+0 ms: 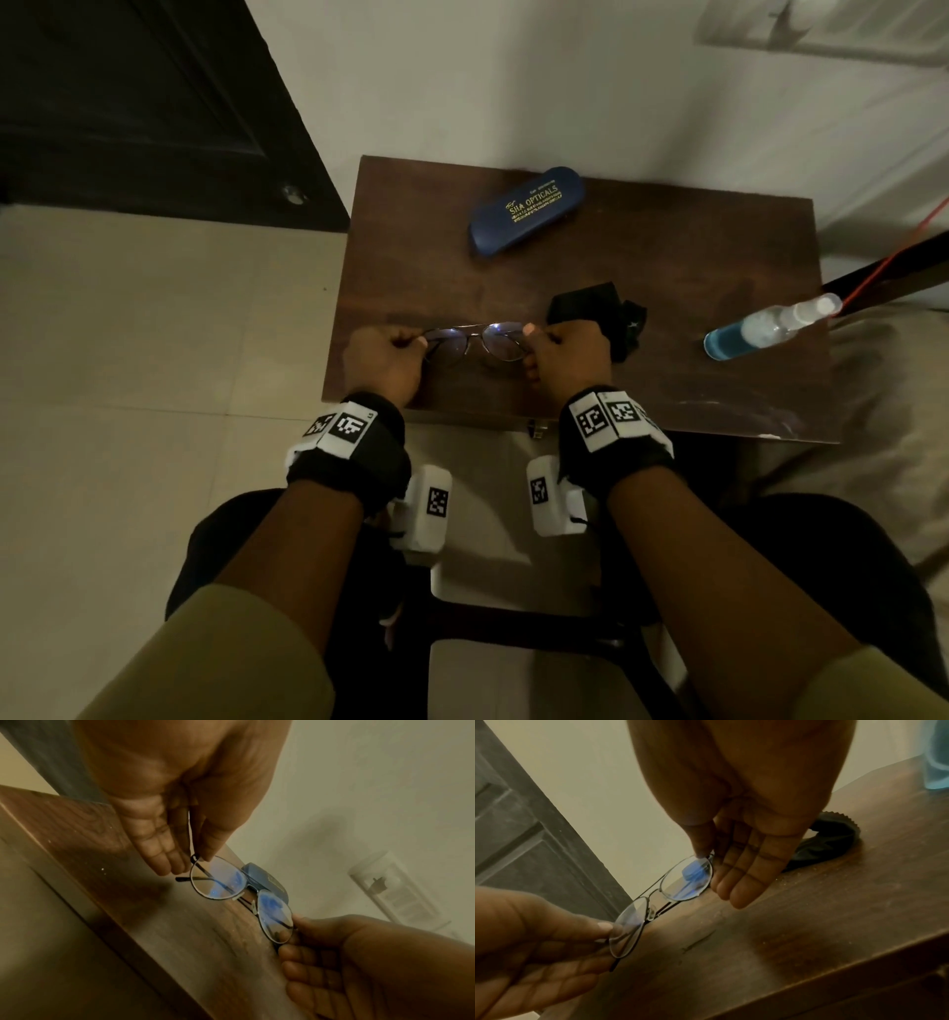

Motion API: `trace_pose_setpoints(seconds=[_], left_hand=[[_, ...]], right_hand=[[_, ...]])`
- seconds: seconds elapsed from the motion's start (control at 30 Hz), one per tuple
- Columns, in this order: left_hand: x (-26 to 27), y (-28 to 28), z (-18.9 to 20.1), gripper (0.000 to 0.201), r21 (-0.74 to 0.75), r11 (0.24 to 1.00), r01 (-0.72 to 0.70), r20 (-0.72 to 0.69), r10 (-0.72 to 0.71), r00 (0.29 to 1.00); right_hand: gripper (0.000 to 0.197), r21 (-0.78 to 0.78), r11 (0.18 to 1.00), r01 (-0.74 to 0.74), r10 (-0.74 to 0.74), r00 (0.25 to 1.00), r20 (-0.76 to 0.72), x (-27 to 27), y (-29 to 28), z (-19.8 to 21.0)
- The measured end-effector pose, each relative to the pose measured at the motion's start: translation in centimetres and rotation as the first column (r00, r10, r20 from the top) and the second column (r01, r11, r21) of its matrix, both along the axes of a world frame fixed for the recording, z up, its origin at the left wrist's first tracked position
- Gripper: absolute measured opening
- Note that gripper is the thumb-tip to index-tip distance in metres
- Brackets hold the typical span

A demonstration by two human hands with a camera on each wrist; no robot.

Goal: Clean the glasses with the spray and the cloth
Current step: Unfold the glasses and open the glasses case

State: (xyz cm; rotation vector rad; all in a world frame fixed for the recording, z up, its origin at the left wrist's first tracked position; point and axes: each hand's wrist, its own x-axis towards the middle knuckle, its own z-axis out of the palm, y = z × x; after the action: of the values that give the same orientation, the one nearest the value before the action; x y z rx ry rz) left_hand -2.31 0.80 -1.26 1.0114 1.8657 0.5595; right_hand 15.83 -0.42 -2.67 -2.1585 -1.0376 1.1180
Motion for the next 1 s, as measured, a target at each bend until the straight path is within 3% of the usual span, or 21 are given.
trace_pose_setpoints(seconds=[0.27,0.67,0.83,1.0], left_hand=[[0.3,0.4,-0.1,0.017,0.052,0.996,0.076,-0.065,-0.072,0.995],[0.5,0.2,-0.8,0.024,0.015,0.997,0.080,-0.076,-0.079,0.994],[0.5,0.1,-0.5,0.027,0.009,0.995,0.102,-0.113,-0.101,0.988],[0.8,-0.1,0.4,0.027,-0.015,0.992,0.122,-0.140,-0.123,0.982]], right_hand=[[0.032,-0.075,0.997,0.027,-0.026,1.000,0.011,0.4,0.4,-1.1],[0.017,-0.145,0.989,0.008,-0.003,0.999,0.032,0.2,0.6,-1.7],[0.028,-0.174,0.984,0.022,-0.009,0.997,0.073,0.4,0.3,-1.7],[0.027,-0.125,0.992,-0.008,0.024,0.992,0.125,1.4,-0.5,1.1]])
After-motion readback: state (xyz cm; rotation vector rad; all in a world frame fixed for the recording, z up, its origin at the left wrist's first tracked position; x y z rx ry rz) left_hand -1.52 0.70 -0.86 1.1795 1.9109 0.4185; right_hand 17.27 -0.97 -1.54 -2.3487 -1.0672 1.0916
